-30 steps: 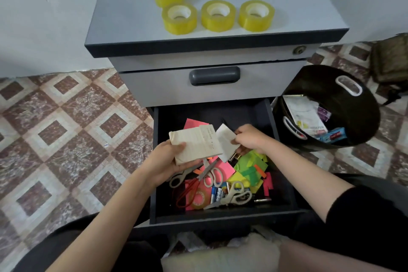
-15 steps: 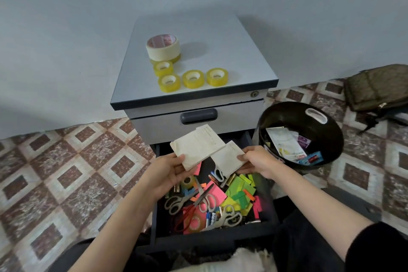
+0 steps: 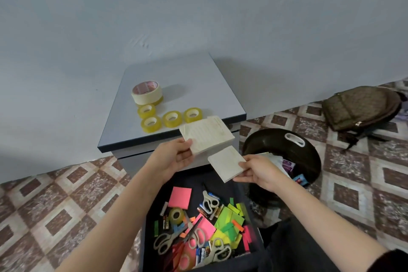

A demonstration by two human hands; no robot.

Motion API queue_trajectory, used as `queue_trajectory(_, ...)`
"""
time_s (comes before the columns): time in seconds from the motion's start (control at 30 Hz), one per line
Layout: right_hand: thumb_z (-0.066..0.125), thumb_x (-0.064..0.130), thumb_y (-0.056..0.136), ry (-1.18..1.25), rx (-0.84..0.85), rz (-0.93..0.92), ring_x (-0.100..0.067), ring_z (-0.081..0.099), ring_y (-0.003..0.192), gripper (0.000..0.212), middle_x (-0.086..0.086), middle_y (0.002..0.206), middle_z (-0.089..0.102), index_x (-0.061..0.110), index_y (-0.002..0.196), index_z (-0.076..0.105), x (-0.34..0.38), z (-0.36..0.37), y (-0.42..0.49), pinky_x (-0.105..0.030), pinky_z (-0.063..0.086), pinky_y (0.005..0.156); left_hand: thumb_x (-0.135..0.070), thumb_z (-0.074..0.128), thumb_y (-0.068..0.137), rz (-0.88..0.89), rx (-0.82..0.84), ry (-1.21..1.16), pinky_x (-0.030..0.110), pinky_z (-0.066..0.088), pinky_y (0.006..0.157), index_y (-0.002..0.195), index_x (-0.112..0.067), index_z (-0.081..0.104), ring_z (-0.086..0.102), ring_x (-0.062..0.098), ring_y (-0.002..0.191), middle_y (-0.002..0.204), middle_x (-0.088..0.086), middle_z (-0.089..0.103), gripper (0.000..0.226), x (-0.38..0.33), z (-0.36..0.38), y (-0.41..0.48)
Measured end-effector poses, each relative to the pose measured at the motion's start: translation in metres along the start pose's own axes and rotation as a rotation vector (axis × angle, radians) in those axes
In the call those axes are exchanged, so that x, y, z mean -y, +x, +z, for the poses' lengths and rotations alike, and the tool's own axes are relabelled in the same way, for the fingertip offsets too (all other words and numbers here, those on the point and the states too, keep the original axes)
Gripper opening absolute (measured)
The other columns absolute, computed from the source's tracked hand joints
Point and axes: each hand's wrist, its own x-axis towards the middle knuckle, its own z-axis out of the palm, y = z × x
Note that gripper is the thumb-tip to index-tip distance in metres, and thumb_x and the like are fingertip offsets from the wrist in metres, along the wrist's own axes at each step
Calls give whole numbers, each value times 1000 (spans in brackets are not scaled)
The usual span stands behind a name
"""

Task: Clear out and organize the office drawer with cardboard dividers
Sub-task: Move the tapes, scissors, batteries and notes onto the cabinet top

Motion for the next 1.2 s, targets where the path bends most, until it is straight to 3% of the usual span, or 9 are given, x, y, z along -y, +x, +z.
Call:
queue_trajectory(0.17, 39, -5, 96, -5, -2, -29, -26, 64, 82, 23, -17, 95, 62, -4, 117, 49, 10, -16, -6, -32, 58, 59, -1, 56, 90, 78, -60, 38, 19, 54, 53, 78, -11, 55, 62, 7, 59, 67, -2, 66, 16, -26, 26, 12)
queue_trajectory(0.27, 37, -4, 97, -3, 17, -40, -25, 63, 81, 23, -16, 93, 63, -5, 117, 50, 11, -25, -10, -30, 59, 59, 2, 58, 88, 136, -118, 80, 18, 54, 48, 80, -7, 55, 57, 13, 65, 77, 5, 60, 12, -43, 42, 24)
queue_trajectory(0.53, 37, -3, 98, -7, 20, -22, -24, 64, 86, 21, -15, 97, 65, 1, 114, 50, 7, -41, -15, -29, 59, 59, 5, 60, 87, 164, -234, 252, 20, 53, 44, 79, 1, 54, 58, 17, 63, 77, 12, 58, 10, -69, 70, 64)
queue_trajectory(0.77, 38, -2, 98, -54, -29, -11, -26, 62, 90, 26, -17, 103, 62, -3, 122, 47, 13, -57, -18, -31, 57, 63, 3, 60, 87, 119, -257, 360, 25, 53, 58, 97, 3, 53, 59, 16, 61, 75, 11, 58, 12, -74, 81, 82)
queue_trajectory(0.83, 38, -2, 98, -52, -32, -10, -26, 62, 91, 27, -16, 103, 62, -3, 124, 47, 14, -61, -18, -33, 56, 67, 2, 62, 86, 93, -261, 401, 26, 54, 54, 100, 3, 53, 62, 18, 62, 78, 13, 61, 17, -72, 82, 85)
queue_trajectory(1.0, 39, -1, 98, -54, -38, 7, -23, 63, 85, 28, -12, 94, 63, -5, 124, 47, 13, -64, -20, -32, 56, 66, 4, 62, 85, 63, -271, 484, 22, 52, 41, 75, 0, 50, 60, 18, 59, 73, 13, 59, 16, -69, 88, 84)
queue_trajectory(1.13, 40, -1, 98, -49, -44, 11, -26, 62, 94, 29, -13, 102, 63, -4, 125, 47, 11, -65, -22, -35, 56, 71, 4, 61, 86, 71, -292, 539, 27, 54, 54, 72, -1, 48, 59, 19, 60, 73, 12, 57, 19, -73, 88, 86)
queue_trajectory(1.2, 40, -2, 97, -42, -49, 10, -26, 61, 94, 28, -12, 98, 63, -4, 124, 48, 11, -65, -23, -35, 55, 71, 5, 61, 86, 81, -297, 565, 25, 55, 49, 72, 0, 49, 60, 21, 63, 73, 13, 58, 18, -75, 87, 88)
